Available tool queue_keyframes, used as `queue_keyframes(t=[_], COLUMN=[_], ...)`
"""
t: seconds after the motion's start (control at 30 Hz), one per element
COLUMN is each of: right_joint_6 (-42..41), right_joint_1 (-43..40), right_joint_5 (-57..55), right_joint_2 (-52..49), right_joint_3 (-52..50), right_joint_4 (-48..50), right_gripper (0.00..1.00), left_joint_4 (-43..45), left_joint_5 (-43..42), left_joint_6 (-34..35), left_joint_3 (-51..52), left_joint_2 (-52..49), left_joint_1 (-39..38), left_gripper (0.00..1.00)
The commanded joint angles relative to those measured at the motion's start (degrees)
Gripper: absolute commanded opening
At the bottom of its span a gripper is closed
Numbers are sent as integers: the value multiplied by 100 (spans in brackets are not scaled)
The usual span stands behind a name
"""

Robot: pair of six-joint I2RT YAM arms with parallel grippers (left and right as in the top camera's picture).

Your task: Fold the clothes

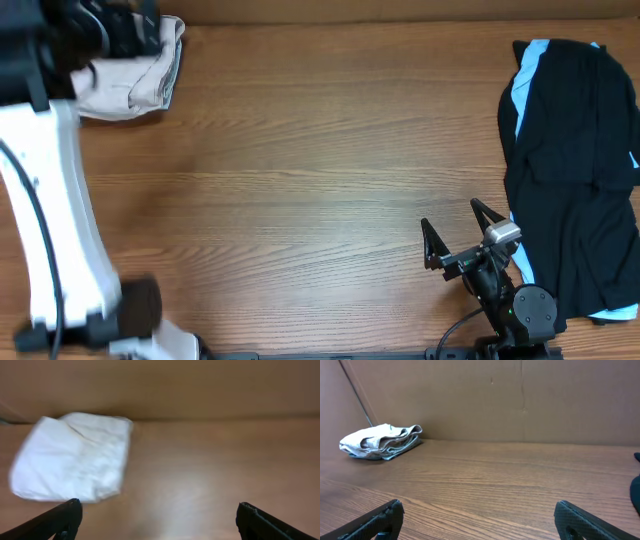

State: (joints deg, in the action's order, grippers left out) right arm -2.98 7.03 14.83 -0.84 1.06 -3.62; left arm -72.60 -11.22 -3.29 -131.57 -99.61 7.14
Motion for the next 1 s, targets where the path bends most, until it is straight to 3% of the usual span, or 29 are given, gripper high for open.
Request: queue_keyframes(t=[0.0, 0.2, 0.4, 0.5, 0.67, 0.8, 0.97], right_joint_6=[-20, -20, -20, -20, -20, -20, -20], right_joint_1=[37, 37, 37, 37, 37, 37, 37], right_joint_5=[22, 22, 22, 22, 22, 22, 22], right_joint_2=[57, 57, 57, 55, 55, 57, 57], right_joint_3=[-59, -59, -59, -59, -59, -59, -59], right_joint_4=[28, 28, 28, 28, 28, 28, 28], right_gripper=[100, 100, 100, 100, 100, 100, 100], left_joint_4=[-13, 428, 3604, 5364, 6581, 6616, 6743], left_joint_5=[-20, 107, -269, -380, -190, 94, 529], left_joint_6=[28, 15, 87, 470, 573, 656, 654], left_joint_3=[1147, 3324, 6839, 8929, 11230, 11912, 12415], left_joint_2=[1318, 3237, 5657, 7062, 8933, 9691, 9945], left_joint_1=[-323, -433, -420, -411, -407, -407, -409], left_gripper=[100, 100, 100, 100, 100, 100, 100])
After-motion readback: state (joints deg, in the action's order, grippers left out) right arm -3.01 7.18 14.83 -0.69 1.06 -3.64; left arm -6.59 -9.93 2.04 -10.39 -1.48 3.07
